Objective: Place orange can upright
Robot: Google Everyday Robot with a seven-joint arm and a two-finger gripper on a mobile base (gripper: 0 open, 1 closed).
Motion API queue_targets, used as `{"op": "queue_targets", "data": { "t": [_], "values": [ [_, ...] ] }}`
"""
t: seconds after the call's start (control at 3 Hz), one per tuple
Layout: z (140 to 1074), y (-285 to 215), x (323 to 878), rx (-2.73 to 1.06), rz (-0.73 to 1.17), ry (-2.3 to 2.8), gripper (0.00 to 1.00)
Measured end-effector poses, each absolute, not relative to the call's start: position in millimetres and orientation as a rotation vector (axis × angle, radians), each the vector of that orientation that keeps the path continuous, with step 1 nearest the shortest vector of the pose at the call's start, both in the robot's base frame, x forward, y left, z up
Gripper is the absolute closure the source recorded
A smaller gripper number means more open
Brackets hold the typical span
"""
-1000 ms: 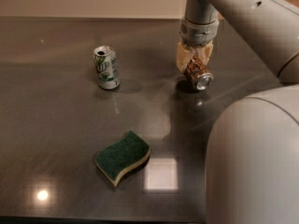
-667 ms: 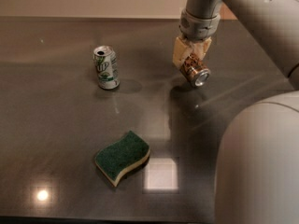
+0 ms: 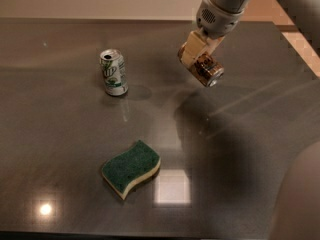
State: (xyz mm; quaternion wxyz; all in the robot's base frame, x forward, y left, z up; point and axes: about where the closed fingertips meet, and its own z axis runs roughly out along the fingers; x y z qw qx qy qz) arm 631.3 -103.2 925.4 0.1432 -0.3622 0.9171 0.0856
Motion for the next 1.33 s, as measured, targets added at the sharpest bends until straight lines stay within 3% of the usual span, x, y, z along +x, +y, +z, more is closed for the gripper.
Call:
{"op": "queue_targets", "data": {
  "t": [0.67,1.33],
  "values": [
    [942.5,-91.5,611.1,-1.269,0.455,2.247,1.0],
    [941.5,-93.2,604.8,-1.212,0.643,1.946,1.0]
  ]
}}
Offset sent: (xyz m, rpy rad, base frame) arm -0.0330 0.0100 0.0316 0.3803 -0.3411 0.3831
